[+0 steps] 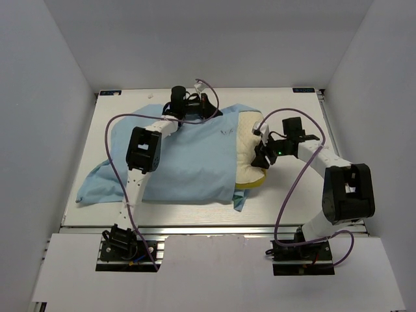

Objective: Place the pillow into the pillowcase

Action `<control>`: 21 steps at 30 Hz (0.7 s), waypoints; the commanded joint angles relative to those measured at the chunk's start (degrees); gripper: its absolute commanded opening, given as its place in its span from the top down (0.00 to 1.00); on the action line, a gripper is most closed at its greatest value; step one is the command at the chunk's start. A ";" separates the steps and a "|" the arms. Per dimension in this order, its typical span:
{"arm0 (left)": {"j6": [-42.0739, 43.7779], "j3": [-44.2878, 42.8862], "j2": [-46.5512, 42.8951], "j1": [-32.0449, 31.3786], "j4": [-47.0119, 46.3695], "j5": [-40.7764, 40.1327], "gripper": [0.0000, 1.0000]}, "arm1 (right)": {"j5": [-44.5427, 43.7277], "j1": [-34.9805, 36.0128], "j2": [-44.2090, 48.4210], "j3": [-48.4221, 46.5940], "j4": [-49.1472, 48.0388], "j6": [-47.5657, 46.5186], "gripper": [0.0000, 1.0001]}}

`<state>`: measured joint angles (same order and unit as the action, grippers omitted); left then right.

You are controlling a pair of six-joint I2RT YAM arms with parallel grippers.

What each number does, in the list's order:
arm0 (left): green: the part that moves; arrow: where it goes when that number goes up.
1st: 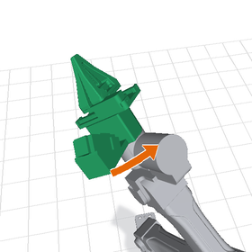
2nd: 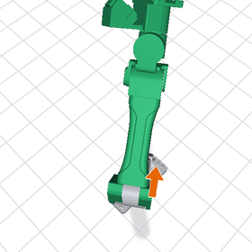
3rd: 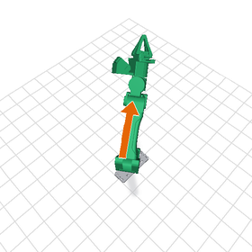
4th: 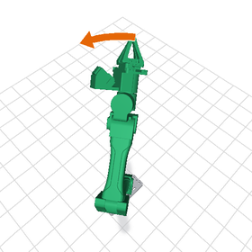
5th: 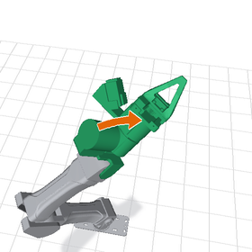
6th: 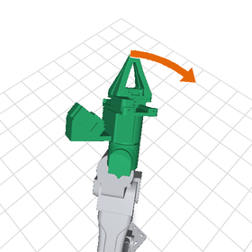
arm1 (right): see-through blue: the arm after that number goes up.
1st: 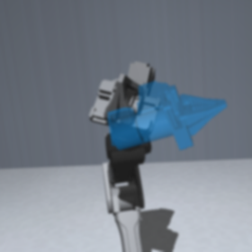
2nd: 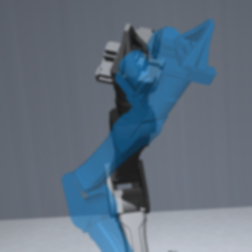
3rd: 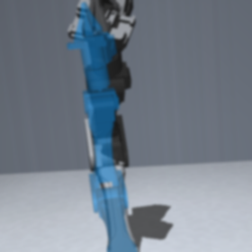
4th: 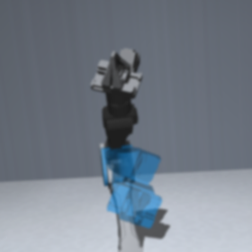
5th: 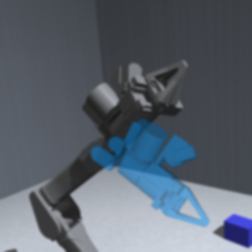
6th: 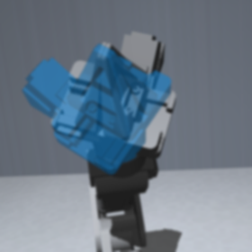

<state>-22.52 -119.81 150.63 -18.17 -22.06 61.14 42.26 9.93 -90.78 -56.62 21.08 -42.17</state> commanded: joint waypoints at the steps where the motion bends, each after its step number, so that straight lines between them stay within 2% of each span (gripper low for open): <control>1: -2.79 3.26 -8.67 0.16 -5.52 1.00 1.00 | -2.08 0.09 4.55 0.72 -1.48 0.86 0.40; 2: -3.31 3.79 -10.60 0.33 -6.14 0.91 1.00 | -2.44 -0.87 5.35 0.98 -1.57 1.47 0.11; 6: -3.67 4.31 -15.69 0.42 -6.41 0.91 1.00 | -2.89 -6.05 9.30 0.73 -2.53 9.45 0.11; 9: -6.03 6.86 -20.70 0.42 -10.18 1.34 1.00 | 0.62 -11.05 11.50 -1.91 -3.06 17.02 0.11; 13: -7.97 11.08 -26.86 0.16 -12.92 2.75 1.00 | -0.07 -11.69 15.45 -1.22 -9.90 28.78 0.11; 14: -7.89 11.61 -28.18 0.07 -12.92 2.93 1.00 | -1.12 -11.60 15.81 -0.86 -11.75 36.21 0.11; 15: -7.80 12.40 -29.59 -0.02 -13.00 3.10 1.00 | -2.08 -11.52 15.90 -0.95 -14.03 39.76 0.11; 19: -7.62 16.00 -37.23 -0.81 -12.83 3.37 1.00 | 4.03 -11.34 14.67 -4.37 -14.74 49.01 0.11; 21: -7.71 17.24 -39.26 -1.07 -12.65 3.45 1.00 | 2.14 -10.12 15.89 -4.73 -17.81 51.48 0.11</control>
<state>-29.61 -103.66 118.30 -18.31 -32.05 63.64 42.92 -1.23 -76.16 -58.41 9.47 -0.95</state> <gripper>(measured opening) 0.025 0.895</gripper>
